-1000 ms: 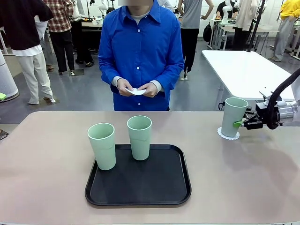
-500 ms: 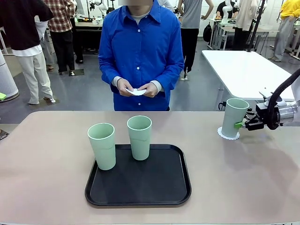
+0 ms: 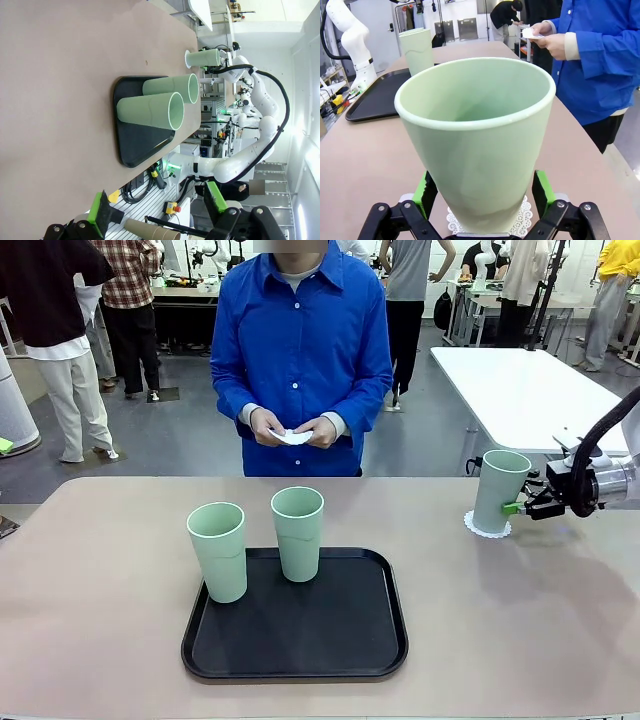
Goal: Place coasters on the table and set cups on them.
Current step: Pick up one Reusable plastic cup and place it on a coaster set by the human.
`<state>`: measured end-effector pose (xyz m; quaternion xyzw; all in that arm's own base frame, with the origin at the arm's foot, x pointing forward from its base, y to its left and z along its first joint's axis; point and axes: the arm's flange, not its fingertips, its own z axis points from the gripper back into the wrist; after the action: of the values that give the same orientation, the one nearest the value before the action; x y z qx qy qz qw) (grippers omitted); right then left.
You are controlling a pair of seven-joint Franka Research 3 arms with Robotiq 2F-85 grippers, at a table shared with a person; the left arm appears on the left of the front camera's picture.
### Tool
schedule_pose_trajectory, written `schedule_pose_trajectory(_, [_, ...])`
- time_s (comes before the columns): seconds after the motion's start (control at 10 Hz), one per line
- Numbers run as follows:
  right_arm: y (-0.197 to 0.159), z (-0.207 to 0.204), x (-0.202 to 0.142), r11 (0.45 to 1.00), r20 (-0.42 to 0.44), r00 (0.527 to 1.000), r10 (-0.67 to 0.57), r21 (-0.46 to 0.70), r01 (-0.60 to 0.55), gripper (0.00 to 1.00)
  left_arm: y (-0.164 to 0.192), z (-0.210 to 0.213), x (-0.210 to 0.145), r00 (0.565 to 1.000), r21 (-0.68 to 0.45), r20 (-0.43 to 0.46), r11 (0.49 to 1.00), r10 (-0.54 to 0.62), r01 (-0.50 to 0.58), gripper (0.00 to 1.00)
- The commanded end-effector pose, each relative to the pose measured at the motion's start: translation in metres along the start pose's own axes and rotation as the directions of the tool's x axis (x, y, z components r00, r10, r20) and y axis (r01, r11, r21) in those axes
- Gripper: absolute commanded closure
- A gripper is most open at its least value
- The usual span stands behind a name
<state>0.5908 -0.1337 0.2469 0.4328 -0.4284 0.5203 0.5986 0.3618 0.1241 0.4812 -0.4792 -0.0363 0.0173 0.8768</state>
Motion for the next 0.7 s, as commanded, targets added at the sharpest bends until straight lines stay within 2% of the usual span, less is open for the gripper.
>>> schedule_pose_trajectory(0.0, [-0.0105, 0.0038, 0.0001, 1.0, -0.024, 1.0, -0.019, 0.009, 0.02, 0.0, -0.0012, 0.0015, -0.0016, 1.0, -0.006, 0.007, 1.0, -0.006, 0.006, 0.0])
schedule_pose_trajectory(0.6, [-0.0125, 0.0133, 0.0002, 0.999, -0.013, 1.0, -0.006, 0.039, 0.007, 0.0, -0.0012, 0.0015, -0.0016, 1.0, -0.006, 0.007, 1.0, -0.006, 0.006, 0.0])
